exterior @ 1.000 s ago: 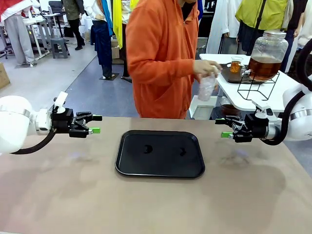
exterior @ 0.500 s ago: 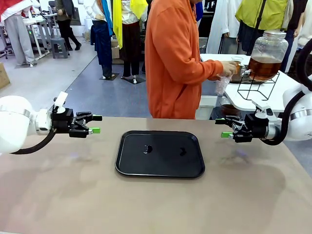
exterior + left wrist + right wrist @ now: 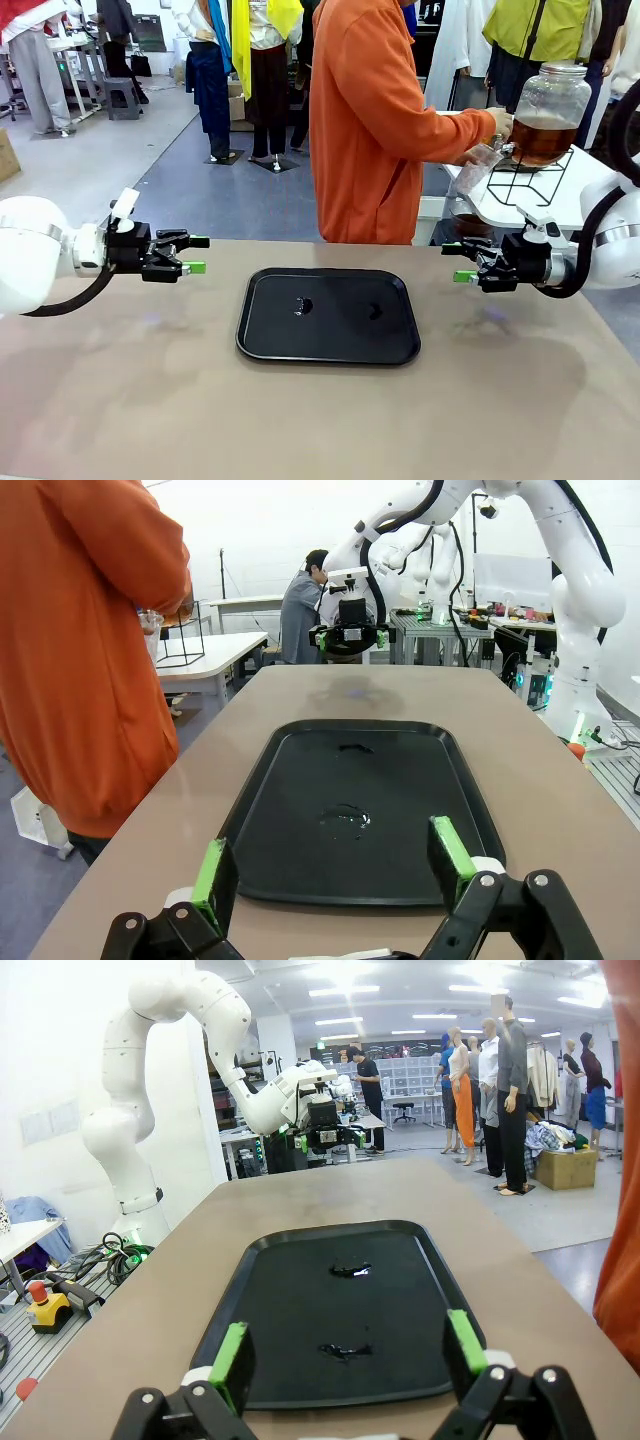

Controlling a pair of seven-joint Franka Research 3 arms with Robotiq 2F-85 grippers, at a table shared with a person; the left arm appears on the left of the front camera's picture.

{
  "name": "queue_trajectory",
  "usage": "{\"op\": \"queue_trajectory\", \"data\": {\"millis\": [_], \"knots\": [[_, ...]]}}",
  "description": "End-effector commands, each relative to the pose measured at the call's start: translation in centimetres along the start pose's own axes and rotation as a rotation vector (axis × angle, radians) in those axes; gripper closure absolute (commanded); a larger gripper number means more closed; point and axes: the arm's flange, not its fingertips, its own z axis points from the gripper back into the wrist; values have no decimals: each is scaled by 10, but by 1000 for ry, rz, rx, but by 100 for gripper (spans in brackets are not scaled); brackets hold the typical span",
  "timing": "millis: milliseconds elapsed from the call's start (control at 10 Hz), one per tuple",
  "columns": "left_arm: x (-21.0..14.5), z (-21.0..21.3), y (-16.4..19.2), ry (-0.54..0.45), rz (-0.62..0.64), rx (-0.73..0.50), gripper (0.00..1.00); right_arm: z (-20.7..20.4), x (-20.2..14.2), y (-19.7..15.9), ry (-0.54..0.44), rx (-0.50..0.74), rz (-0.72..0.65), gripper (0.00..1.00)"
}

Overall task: Pour the drink into the iced cup.
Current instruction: Open the gripper to release the iced cup you were holding.

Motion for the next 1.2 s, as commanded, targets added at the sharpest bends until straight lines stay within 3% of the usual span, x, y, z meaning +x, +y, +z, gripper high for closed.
{"op": "queue_trajectory", "data": {"millis": [0,1100], "knots": [[5,-1,-1,-3,-2,7,0,-1,3,-1,-5,-1,6,0],[5,-1,-1,-3,-2,7,0,-1,3,-1,-5,-1,6,0]]}}
